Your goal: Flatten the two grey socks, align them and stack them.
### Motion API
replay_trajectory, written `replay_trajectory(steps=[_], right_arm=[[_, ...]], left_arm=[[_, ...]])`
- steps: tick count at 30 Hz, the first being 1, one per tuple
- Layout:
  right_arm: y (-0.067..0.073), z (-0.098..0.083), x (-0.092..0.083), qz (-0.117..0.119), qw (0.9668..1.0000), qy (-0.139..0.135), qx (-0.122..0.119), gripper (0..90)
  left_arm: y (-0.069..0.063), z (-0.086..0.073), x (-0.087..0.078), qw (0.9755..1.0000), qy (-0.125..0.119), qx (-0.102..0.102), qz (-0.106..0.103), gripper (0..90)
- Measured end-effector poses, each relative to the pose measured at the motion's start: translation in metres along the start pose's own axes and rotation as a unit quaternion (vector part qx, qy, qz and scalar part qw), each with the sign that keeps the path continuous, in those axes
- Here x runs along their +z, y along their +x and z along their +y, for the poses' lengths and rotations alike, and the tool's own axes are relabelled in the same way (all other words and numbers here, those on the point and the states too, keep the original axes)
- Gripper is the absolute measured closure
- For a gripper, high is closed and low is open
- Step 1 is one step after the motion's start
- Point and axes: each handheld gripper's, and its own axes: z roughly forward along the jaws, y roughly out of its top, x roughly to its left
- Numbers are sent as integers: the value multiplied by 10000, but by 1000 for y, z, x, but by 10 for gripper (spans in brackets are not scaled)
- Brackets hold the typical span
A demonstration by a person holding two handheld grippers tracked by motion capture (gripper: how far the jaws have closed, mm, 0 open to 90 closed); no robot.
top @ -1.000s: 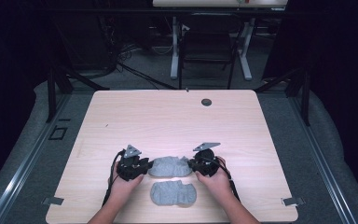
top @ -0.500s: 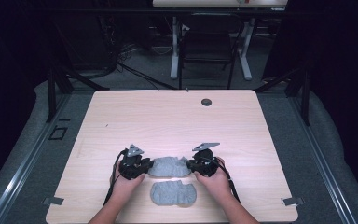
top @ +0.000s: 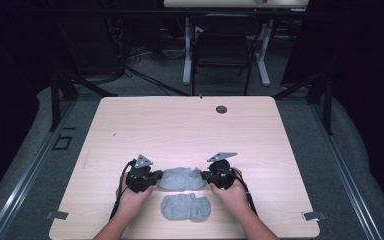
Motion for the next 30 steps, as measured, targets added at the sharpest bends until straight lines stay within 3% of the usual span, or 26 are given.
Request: replay_trajectory(steps=[15, 26, 30], right_arm=[[7, 7, -23, 66, 9997, -195, -161, 878], [18, -2, -44, 166, 9988, -267, -372, 878], [21, -7, -54, 251, 9985, -268, -416, 877]], left_arm=[[-10, 7, -24, 9995, -222, 114, -178, 872], [-24, 2, -41, 9987, -179, 290, -370, 872], [-31, -4, -47, 9983, -202, 259, -480, 871]])
